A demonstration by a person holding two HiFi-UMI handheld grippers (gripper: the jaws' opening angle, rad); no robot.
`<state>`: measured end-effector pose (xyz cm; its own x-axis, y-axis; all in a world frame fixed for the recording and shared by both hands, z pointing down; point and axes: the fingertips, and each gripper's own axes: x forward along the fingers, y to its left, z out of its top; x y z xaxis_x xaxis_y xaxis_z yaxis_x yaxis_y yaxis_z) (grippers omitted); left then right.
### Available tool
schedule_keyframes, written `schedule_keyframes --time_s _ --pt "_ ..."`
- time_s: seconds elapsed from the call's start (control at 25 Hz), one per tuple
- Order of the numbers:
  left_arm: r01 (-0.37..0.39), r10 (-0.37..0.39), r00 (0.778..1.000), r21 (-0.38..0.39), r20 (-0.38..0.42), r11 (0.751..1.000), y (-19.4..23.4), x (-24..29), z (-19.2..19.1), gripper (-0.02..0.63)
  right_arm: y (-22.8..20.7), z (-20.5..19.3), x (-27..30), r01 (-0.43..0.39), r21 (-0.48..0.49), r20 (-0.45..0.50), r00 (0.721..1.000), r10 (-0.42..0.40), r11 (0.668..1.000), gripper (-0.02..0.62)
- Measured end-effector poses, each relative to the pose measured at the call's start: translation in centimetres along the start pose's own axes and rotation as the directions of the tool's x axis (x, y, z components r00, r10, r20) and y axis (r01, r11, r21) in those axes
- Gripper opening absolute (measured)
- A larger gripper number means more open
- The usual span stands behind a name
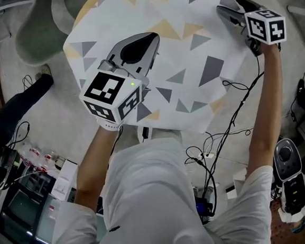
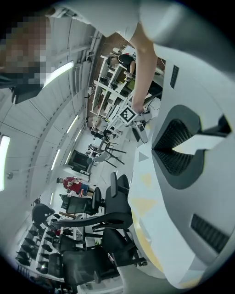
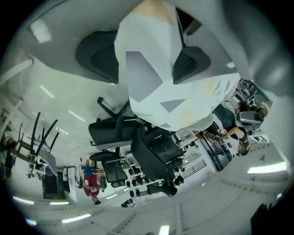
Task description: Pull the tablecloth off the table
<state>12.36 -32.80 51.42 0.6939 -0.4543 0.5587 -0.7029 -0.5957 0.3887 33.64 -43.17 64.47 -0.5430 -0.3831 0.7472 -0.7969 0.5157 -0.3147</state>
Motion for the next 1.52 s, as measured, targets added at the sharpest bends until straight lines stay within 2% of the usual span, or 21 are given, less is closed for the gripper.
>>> schedule_keyframes --time_s 0.08,0.12,0.2,0.24,0.28,0.36,0.56,0.76,1.04,1.24,1.52 --pt "0.0 0.0 1.0 0.001 -0.002 1.0 0.2 0.0 -0.1 0.006 0.4 -0.1 0.1 -0.043 0.022 -0.014 0.999 0.044 0.999 0.374" --pt "-0.001 0.001 1.0 0.002 -0.002 1.0 0.3 0.0 -0.1 0.006 0.6 0.1 0.1 -0.049 0.02 -0.011 0.999 0.049 0.999 0.338" --pt "-0.003 0.003 1.0 0.003 -0.002 1.0 0.4 0.0 -0.2 0.006 0.5 0.7 -0.4 -0.002 -0.014 0.018 1.0 0.002 1.0 0.287" --pt "-0.003 0.003 1.0 0.003 -0.002 1.0 0.5 0.0 -0.2 0.006 0.1 1.1 -0.9 0.047 -0.038 0.047 0.998 -0.046 0.998 0.231" --pt "-0.001 0.001 1.0 0.004 0.0 1.0 0.4 0.0 -0.1 0.006 -0.2 1.6 -1.6 0.095 -0.054 0.08 0.993 -0.09 0.994 0.092" --pt "0.005 -0.005 1.0 0.008 0.005 1.0 0.1 -0.5 -0.2 0.006 0.4 2.2 -3.0 0.135 -0.062 0.131 0.983 -0.126 0.989 0.037" --pt "0.011 -0.012 0.999 0.026 0.032 1.0 -0.5 -4.0 -1.5 0.006 6.0 1.9 -4.8 0.13 -0.097 0.165 0.98 -0.113 0.987 0.025" --pt "0.021 -0.022 0.999 0.04 0.048 0.999 -2.2 -6.2 -0.9 0.006 10.2 3.0 -8.1 0.177 -0.186 0.194 0.971 -0.14 0.967 0.014" --pt "0.042 -0.046 0.996 0.058 0.081 0.997 -4.3 -10.6 -2.9 0.006 19.4 3.4 -12.4 0.25 -0.33 0.264 0.95 -0.166 0.91 0.012" --pt "0.053 -0.058 0.991 0.049 0.119 0.997 -5.5 -15.1 -4.2 0.006 24.4 3.6 -16.2 0.306 -0.339 0.328 0.925 -0.194 0.89 0.012" --pt "0.063 -0.069 0.981 0.036 0.18 0.997 -6.6 -24.6 -6.4 0.006 34.1 3.8 -21.6 0.362 -0.325 0.421 0.883 -0.209 0.874 0.012"
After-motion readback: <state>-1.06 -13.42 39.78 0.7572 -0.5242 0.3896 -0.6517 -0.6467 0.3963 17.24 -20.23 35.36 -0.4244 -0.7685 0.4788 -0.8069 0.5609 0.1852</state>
